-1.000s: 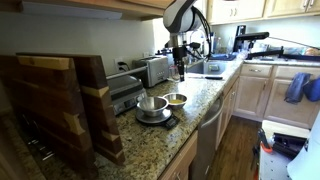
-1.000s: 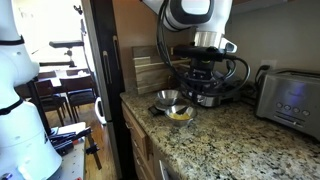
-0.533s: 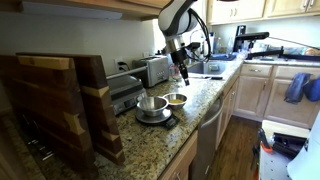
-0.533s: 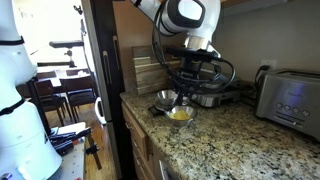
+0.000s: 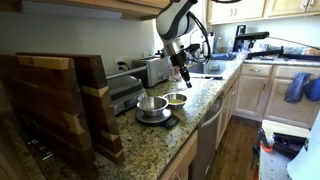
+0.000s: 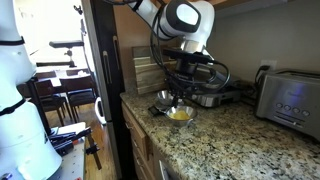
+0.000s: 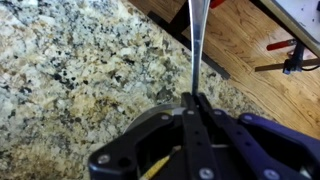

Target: Use the spoon to scoop out some of the contents from the silver bowl on the right into the bowl on the left

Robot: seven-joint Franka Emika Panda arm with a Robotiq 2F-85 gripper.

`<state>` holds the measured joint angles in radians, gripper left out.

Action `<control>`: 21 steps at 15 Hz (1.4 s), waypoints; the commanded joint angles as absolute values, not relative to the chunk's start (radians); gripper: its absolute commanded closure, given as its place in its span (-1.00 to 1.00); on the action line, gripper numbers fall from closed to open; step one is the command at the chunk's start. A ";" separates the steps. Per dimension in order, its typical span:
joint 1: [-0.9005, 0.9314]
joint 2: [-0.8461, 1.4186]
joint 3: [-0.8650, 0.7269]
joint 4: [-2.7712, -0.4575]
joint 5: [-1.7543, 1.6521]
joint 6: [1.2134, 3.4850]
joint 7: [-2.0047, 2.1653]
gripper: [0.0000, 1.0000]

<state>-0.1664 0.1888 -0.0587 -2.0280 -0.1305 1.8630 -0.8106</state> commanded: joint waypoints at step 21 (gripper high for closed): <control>-0.008 0.428 -0.016 -1.897 -0.620 1.715 -0.604 0.94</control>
